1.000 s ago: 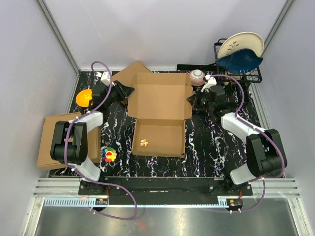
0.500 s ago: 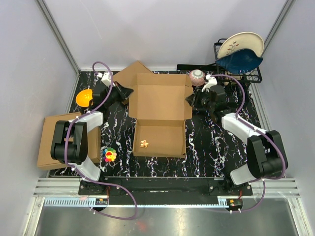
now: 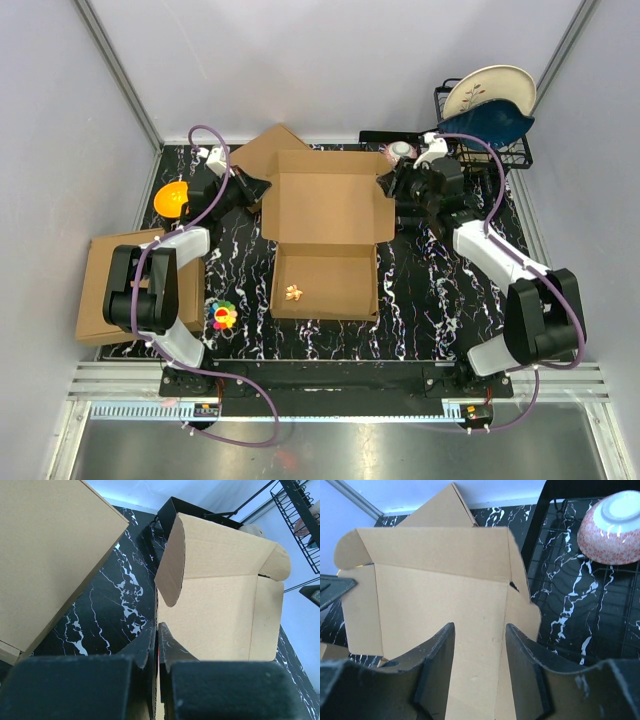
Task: Fold the paper box
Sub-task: Close the paper box at the center of the board.
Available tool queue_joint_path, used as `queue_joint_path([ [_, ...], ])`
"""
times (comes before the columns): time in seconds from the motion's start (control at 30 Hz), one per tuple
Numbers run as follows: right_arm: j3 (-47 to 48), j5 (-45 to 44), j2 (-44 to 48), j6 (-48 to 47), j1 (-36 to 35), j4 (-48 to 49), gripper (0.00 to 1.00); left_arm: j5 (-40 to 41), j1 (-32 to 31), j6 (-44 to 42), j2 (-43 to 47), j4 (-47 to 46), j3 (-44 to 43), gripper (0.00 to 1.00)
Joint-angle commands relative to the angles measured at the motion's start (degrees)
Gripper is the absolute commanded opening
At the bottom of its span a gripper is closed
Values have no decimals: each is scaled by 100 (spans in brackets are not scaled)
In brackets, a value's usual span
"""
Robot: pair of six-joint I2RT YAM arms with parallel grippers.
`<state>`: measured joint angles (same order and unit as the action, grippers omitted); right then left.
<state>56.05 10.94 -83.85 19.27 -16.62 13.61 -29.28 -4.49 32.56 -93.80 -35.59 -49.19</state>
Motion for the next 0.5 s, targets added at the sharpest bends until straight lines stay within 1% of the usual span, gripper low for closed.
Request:
queue_joint_path([
  [0.0,397,-232,-289,-151,-34,-182,50,-96,27,-118,204,-150,-187,0],
  [0.07,442,-425,-368,-177,-34,-270,51,-104,27,-118,230,-132,-196,0],
  [0.2,170,-707,-167,-222,-34,-130,56,-78,27,-136,248,-97,-196,0],
  [0.33,90,-961,-17,-327,-34,-130,61,-78,27,-135,230,-70,-214,0],
  [0.47,108,-918,-122,-362,1,-200,62,-87,19,-92,239,-79,-205,0],
])
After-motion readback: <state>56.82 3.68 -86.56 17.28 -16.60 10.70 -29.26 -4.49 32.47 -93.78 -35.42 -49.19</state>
